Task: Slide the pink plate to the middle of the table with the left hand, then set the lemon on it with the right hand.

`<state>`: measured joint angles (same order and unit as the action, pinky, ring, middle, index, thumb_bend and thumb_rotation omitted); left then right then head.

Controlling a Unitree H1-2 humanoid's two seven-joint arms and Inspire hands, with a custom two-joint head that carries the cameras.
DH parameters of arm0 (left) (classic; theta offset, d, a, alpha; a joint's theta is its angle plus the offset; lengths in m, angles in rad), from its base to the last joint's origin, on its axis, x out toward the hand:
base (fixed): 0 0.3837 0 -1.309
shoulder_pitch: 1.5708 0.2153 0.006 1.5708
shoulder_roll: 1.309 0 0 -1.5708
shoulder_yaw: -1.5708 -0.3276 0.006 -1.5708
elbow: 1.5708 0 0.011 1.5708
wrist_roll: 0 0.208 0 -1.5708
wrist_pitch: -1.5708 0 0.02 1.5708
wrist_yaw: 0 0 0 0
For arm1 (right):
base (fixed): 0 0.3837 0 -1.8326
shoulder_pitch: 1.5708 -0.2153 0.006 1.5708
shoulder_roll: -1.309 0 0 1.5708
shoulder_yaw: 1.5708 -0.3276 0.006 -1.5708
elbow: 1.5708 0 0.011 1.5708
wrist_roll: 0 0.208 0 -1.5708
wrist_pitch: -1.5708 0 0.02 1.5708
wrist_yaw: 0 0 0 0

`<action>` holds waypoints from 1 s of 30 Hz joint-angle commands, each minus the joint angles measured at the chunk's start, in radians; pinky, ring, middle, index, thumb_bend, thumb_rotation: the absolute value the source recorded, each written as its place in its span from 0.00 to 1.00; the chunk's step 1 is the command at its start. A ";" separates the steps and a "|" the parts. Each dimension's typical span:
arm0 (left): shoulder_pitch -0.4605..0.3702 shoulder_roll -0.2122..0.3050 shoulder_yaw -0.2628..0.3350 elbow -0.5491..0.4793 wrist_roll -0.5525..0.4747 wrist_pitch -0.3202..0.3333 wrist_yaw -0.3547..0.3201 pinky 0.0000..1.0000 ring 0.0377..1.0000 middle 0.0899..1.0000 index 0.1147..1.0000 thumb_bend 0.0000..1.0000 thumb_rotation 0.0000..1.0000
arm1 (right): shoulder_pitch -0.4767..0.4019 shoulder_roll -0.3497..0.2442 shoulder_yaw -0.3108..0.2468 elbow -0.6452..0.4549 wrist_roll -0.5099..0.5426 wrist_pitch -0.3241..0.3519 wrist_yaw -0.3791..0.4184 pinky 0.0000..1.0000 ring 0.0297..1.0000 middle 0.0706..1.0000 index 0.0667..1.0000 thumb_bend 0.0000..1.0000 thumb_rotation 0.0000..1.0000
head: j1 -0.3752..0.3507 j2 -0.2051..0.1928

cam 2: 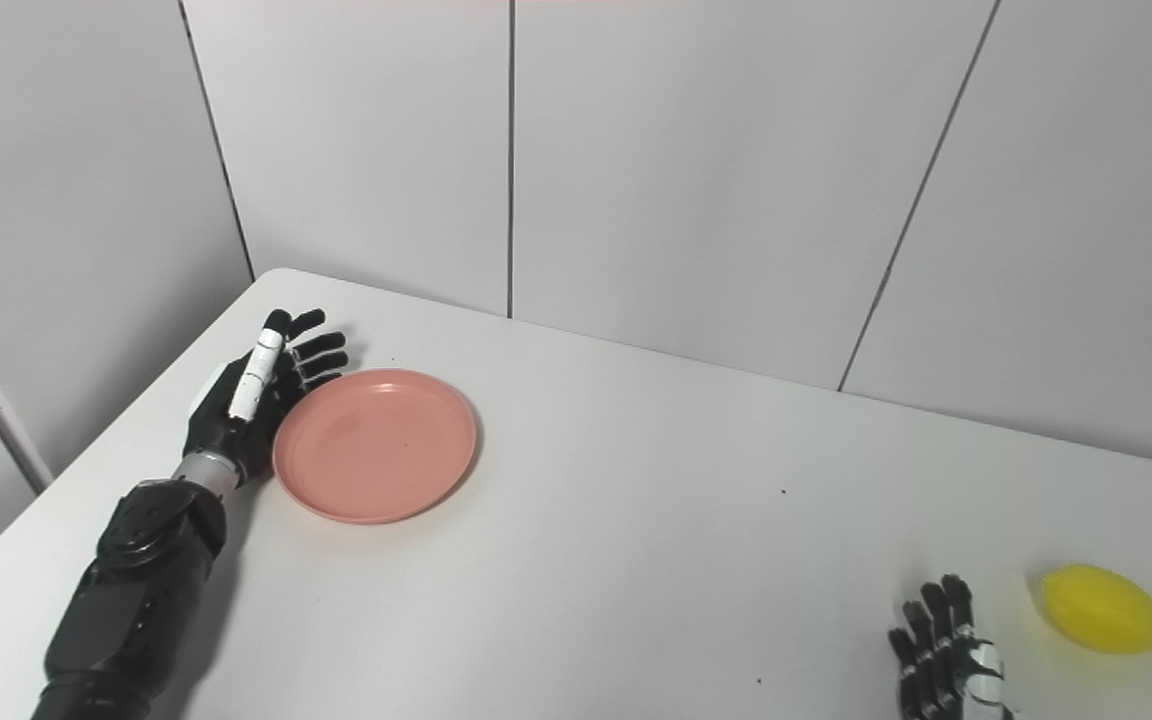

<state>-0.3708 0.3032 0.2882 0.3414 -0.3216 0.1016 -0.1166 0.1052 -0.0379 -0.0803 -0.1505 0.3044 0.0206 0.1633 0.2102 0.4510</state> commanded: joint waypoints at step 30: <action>0.064 -0.133 -0.050 -0.132 0.102 -0.028 0.116 0.77 0.78 0.79 0.76 0.81 0.72 | 0.027 0.010 0.022 0.011 0.017 0.008 -0.001 1.00 1.00 1.00 1.00 0.61 1.00 | -0.008 0.012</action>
<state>-0.3064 0.1728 0.2413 0.2219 -0.2325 0.0946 -0.0143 0.1093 -0.0382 -0.0678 -0.1554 0.3179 0.0208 0.1605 0.2025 0.4617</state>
